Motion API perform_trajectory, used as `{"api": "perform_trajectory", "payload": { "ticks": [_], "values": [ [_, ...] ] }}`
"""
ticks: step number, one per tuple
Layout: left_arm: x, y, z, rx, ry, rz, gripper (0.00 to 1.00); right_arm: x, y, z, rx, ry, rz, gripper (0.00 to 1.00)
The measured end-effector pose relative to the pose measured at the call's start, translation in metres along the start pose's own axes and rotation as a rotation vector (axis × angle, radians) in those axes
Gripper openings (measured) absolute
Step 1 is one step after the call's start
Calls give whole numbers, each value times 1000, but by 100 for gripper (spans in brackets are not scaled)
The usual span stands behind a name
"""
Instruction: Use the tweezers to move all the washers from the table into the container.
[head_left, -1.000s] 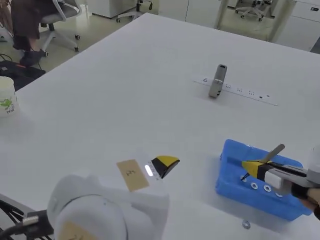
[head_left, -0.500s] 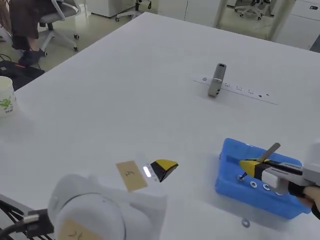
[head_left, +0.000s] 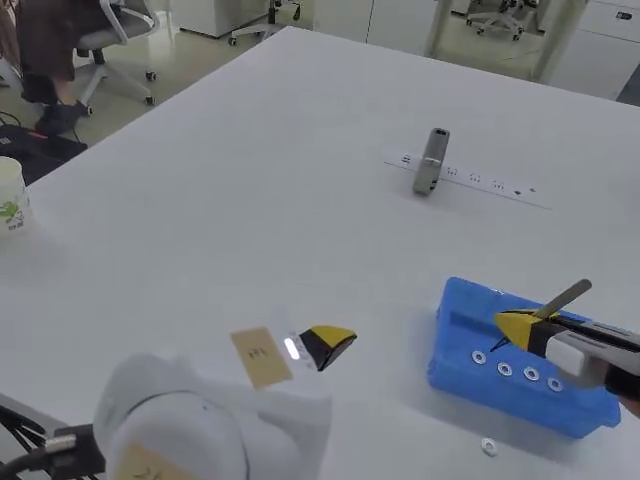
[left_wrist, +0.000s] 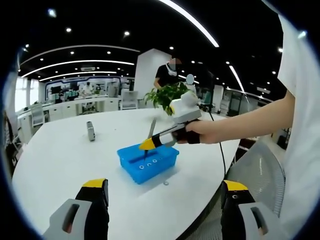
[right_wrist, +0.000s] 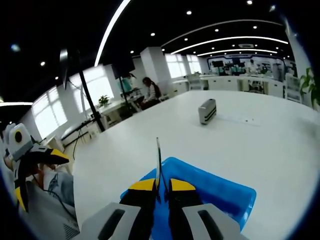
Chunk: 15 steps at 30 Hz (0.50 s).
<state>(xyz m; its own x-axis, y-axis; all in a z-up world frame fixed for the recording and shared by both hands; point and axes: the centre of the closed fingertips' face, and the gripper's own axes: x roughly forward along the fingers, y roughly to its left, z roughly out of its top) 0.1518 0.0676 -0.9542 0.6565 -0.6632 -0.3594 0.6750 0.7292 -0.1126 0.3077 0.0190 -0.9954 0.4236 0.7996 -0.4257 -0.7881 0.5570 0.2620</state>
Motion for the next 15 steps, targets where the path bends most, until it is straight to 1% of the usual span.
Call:
{"api": "perform_trajectory", "payload": {
  "ticks": [5,10,15],
  "values": [
    [1,-2,1,5,0,-8,95,-10,11,4,6,-22,15,5],
    [2,-4,0,7,3,-13,95,-23,25,7,16,-47,34,5],
    [3,-6,0,7,7,-20,95,-31,37,1,26,-47,56,6]
  ]
}}
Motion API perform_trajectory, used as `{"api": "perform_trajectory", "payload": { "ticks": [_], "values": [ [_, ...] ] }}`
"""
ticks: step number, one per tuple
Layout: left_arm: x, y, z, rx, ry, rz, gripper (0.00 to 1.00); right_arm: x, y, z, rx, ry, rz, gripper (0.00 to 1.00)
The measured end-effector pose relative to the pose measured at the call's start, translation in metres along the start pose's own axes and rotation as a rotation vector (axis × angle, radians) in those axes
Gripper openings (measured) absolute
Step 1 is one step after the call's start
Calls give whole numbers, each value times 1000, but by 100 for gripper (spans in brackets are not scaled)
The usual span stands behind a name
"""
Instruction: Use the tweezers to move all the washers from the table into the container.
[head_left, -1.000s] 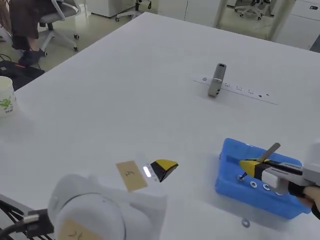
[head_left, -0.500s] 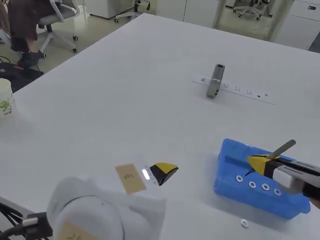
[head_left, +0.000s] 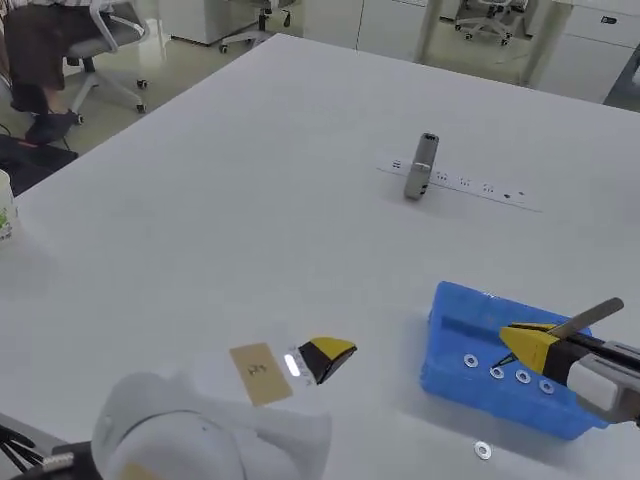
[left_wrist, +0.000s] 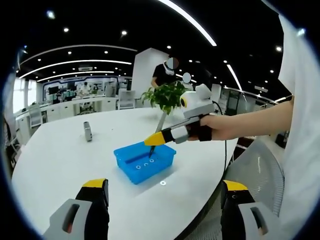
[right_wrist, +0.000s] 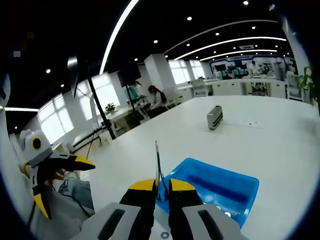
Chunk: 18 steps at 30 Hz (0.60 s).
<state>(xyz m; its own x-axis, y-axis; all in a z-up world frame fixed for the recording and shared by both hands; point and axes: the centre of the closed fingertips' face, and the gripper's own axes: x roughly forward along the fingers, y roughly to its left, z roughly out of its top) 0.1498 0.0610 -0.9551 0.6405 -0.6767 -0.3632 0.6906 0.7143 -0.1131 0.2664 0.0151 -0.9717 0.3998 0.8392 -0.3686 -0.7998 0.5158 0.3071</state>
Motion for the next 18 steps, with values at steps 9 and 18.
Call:
{"api": "perform_trajectory", "payload": {
  "ticks": [9,18],
  "values": [
    [0,-2,-1,5,4,-4,95,-2,8,-35,4,72,6,6],
    [0,-2,-2,4,8,-3,95,1,2,-69,23,149,-8,6]
  ]
}}
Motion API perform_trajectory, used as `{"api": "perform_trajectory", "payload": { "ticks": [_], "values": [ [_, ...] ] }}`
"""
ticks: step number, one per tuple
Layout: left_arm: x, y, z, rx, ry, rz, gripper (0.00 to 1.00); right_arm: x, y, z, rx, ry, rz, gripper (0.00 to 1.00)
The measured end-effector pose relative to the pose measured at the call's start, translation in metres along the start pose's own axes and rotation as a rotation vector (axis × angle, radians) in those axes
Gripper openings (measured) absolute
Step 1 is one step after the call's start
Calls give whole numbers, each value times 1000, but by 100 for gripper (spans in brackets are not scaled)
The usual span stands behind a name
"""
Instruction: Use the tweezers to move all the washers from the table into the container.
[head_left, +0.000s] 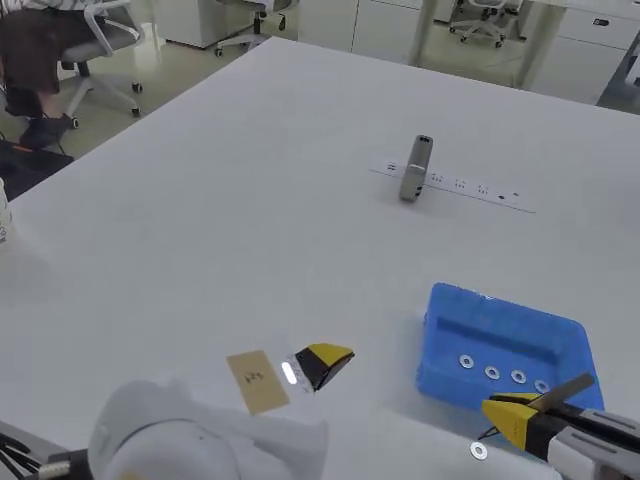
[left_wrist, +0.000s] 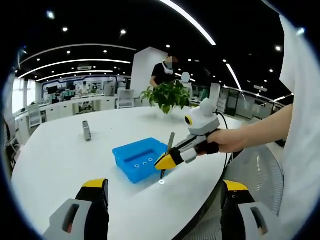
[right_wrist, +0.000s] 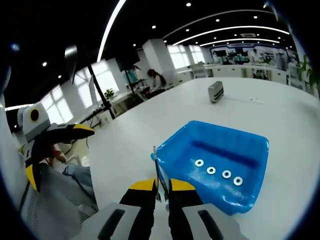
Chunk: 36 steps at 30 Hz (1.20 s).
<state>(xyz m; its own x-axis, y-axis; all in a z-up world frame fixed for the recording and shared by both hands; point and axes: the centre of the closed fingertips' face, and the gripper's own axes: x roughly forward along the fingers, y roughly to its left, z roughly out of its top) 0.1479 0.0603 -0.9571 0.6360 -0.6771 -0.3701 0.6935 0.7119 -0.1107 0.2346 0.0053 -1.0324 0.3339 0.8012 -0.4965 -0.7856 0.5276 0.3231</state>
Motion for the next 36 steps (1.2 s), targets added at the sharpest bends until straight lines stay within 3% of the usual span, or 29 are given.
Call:
{"api": "perform_trajectory", "payload": {
  "ticks": [15,23,30,34,36],
  "values": [
    [1,2,-3,-3,5,1,95,6,-2,-16,-80,75,-14,6],
    [1,3,-5,-5,8,3,95,6,-1,-14,-131,71,-32,6],
    [1,4,-6,-5,8,4,95,6,0,-17,-125,83,-21,6],
    [1,3,-5,-6,7,3,95,6,2,-18,-164,93,-24,6],
    [1,3,-6,-4,9,3,95,6,3,-20,-226,108,-28,5]
  ]
}}
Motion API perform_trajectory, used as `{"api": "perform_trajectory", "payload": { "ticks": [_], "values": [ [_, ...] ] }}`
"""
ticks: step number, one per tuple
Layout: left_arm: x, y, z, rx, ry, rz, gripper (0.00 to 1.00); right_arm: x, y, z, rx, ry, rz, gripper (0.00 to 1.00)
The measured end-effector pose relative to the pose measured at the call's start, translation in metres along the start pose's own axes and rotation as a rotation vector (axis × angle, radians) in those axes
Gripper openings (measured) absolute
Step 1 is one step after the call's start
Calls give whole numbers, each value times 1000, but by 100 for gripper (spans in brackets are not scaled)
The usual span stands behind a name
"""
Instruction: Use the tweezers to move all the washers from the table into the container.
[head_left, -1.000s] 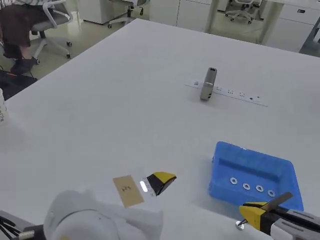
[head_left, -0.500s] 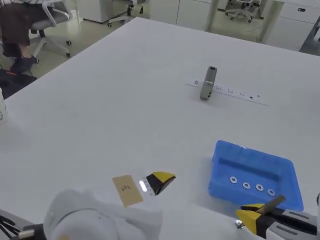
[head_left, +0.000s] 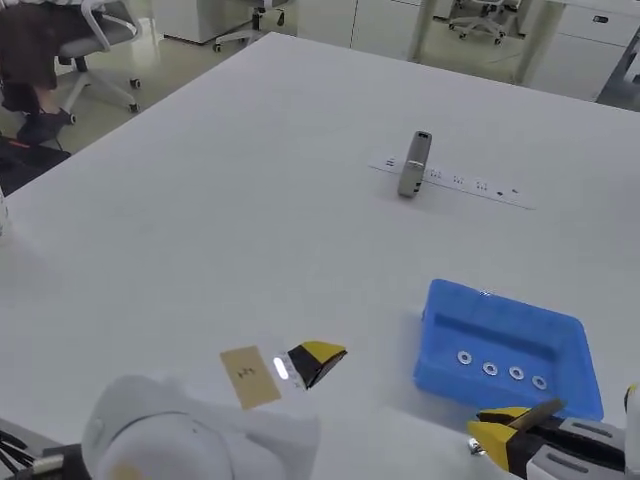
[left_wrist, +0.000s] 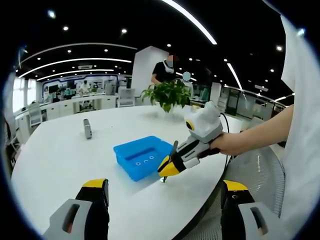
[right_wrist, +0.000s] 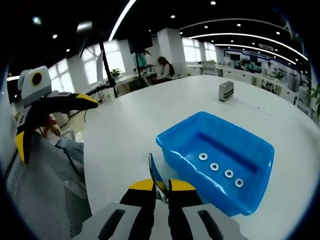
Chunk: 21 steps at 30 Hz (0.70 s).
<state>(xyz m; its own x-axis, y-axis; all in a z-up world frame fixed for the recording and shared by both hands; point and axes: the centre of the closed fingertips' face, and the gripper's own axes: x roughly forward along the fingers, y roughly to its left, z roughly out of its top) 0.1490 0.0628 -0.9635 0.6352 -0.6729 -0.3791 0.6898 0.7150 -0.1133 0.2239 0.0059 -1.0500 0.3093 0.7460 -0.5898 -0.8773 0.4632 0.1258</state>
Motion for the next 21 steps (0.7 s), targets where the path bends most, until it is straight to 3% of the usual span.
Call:
{"api": "perform_trajectory", "payload": {
  "ticks": [8,21],
  "values": [
    [0,-1,-1,4,4,-1,94,1,-1,2,-16,3,-18,4],
    [0,-2,-1,5,2,-9,94,-15,-6,43,27,-62,17,4]
  ]
}}
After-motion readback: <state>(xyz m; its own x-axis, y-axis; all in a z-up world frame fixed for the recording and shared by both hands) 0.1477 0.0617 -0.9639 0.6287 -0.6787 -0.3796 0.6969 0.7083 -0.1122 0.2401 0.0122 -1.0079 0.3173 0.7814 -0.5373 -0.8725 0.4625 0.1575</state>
